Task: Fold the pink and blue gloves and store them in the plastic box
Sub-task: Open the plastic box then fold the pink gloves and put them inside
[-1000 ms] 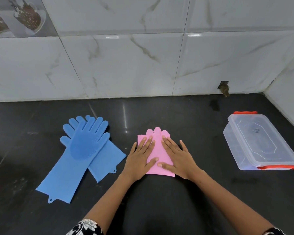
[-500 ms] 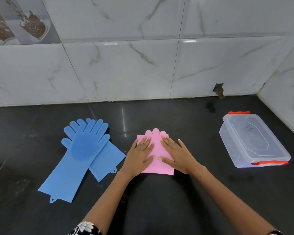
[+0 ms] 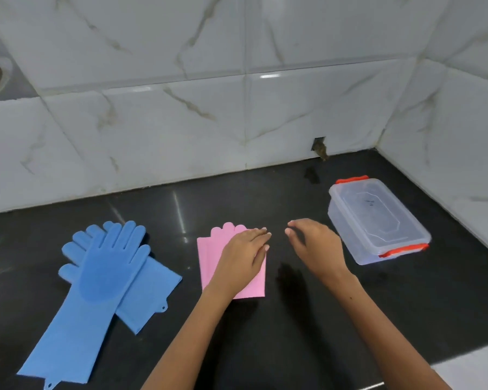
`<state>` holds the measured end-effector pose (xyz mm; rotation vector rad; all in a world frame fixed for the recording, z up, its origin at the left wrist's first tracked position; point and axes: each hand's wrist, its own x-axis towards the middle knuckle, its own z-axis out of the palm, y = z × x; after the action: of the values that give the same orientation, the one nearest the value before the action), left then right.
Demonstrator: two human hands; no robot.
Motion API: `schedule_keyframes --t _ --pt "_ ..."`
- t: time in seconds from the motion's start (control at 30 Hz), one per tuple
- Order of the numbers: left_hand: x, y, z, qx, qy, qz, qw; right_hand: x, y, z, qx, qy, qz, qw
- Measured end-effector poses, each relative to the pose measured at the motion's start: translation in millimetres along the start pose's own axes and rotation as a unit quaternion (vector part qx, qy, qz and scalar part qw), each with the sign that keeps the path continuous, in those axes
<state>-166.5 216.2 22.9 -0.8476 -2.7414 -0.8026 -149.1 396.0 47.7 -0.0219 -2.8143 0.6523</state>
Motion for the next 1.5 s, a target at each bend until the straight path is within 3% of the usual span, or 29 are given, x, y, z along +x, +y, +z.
schedule_keyframes --t 0.13,0.3,0.43,0.53,0.73,0.83,0.97,1.03,1.1,1.2,1.3,1.5 --pt "50 39 29 0.01 -0.03 0.078 0.996 2 50 -39 -0.066 0.105 0.11 0.986" --pt "108 77 74 0.078 -0.099 0.131 0.983 9 109 -54 -0.201 -0.049 0.179 0.962" --pt "131 83 95 0.15 -0.152 0.141 0.967 12 133 -55 -0.251 -0.106 0.088 0.958" --pt "131 82 96 0.163 -0.128 0.147 0.967 13 152 -64 -0.24 -0.144 -0.002 0.96" --pt "76 106 82 0.042 -0.103 0.078 0.991 4 182 -79 -0.084 -0.229 -0.196 0.95" --pt "37 127 79 0.084 -0.051 0.047 0.994 0 182 -81 -0.035 -0.267 -0.265 0.926" --pt "4 154 82 0.125 -0.03 -0.008 0.992 -18 178 -78 0.012 -0.252 -0.303 0.919" --pt "-2 159 82 0.137 -0.027 -0.031 0.99 -28 180 -78 0.074 -0.199 -0.278 0.937" --pt "-2 161 78 0.142 -0.022 -0.039 0.989 -36 183 -79 0.144 -0.09 -0.218 0.961" --pt "-2 159 74 0.117 -0.031 -0.037 0.992 -38 182 -78 0.196 0.055 -0.047 0.978" --pt "-2 154 72 0.102 -0.048 -0.04 0.993 -36 180 -77 0.253 0.011 0.106 0.962" --pt "0 150 77 0.081 -0.068 -0.056 0.993 -36 179 -71 0.299 -0.011 0.155 0.941"
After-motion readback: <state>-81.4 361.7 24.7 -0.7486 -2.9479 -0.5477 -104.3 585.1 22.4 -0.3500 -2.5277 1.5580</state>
